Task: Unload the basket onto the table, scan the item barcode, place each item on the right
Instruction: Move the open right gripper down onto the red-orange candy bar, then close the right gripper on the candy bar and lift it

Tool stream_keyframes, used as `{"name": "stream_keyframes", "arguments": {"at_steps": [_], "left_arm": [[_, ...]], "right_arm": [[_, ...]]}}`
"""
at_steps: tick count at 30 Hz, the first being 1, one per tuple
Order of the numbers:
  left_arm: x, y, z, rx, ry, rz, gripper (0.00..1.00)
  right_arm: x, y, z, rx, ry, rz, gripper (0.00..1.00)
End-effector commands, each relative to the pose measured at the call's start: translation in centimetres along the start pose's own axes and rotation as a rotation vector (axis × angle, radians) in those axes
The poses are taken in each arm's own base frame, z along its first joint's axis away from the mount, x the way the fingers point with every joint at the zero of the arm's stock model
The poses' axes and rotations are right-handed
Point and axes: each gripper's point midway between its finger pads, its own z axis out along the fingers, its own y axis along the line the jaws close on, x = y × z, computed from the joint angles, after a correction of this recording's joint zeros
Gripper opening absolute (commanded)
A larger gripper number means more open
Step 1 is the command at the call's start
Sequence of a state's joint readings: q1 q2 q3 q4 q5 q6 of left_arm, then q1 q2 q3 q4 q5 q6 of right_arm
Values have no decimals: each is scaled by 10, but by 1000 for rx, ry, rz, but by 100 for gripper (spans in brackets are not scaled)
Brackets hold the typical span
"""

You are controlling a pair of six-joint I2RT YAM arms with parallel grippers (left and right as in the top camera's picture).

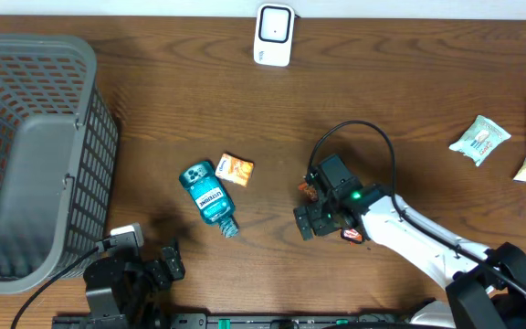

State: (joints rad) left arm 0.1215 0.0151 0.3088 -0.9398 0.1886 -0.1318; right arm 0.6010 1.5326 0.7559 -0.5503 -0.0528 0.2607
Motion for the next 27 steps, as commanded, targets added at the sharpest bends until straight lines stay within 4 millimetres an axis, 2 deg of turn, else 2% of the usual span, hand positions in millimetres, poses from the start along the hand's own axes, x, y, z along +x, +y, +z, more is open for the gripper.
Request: {"name": "stream_keyframes", "arguments": {"at_steps": [1, 4, 6, 8, 9, 10, 11, 15, 17, 19, 21, 23, 25, 27], "left_arm": [[10, 2, 2, -5, 36, -10, 98], [10, 2, 2, -5, 36, -10, 98], [10, 2, 2, -5, 36, -10, 98], [10, 2, 2, -5, 36, -10, 98], [10, 2, 2, -5, 36, -10, 98], [10, 2, 2, -5, 36, -10, 98], [10, 2, 2, -6, 36, -10, 98], [10, 2, 2, -5, 36, -10, 98], [10, 2, 2, -6, 36, -10, 98], [10, 2, 2, -6, 36, -10, 98], [10, 2, 2, -5, 36, -10, 98], [10, 2, 2, -5, 36, -10, 98], [10, 2, 2, -5, 36, -10, 98], [10, 2, 2, -5, 36, -10, 98]], "right_arm": [[-1, -10, 2, 101, -13, -58, 99], [0, -13, 2, 135, -16, -74, 98], [7, -14, 4, 132, 3, -73, 85], [17, -13, 8, 114, 31, -57, 59], [22, -13, 10, 112, 42, -27, 34], [28, -15, 12, 118, 53, 18, 13], [34, -17, 14, 123, 63, 51, 2], [50, -19, 20, 107, 100, 137, 1], [51, -1, 21, -6, 121, 138, 1], [43, 30, 16, -201, 123, 92, 1], [27, 64, 0, -436, 109, 73, 1], [10, 91, -27, -669, 86, 61, 1], [-3, 105, -54, -864, 52, 28, 1], [-9, 101, -63, -925, 29, 31, 1]]}}
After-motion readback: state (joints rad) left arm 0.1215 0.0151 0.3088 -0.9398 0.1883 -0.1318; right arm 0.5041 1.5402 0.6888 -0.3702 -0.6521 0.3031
